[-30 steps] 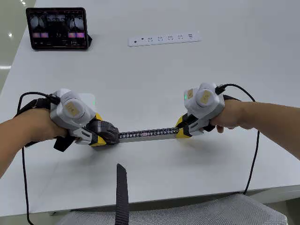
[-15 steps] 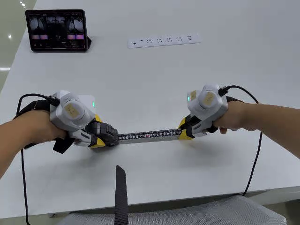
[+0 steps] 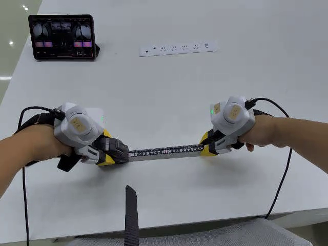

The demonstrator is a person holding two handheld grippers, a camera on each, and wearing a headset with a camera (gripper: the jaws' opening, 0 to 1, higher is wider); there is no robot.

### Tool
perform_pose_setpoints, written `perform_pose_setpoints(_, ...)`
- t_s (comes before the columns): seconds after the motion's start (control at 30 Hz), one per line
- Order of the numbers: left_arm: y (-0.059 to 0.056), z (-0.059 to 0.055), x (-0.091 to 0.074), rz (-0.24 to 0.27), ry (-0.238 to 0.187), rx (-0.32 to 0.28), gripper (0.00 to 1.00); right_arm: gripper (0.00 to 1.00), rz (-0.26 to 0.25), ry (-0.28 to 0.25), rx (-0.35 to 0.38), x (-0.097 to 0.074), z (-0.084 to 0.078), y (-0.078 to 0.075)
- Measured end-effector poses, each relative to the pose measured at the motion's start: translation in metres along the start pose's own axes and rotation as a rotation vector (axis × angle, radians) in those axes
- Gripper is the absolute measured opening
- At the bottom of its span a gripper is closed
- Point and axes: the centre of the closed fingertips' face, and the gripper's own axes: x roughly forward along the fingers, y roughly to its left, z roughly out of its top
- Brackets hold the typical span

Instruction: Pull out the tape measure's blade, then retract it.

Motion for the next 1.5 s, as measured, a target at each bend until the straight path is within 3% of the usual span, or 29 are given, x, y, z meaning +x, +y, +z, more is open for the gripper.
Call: perform_pose_setpoints(1.5, 0.000, 0.000, 0.000, 0.003, -0.003, 0.003, 0.32, 0.09, -0.023, 0.019, 0.041, -0.016, -0.027, -0.002)
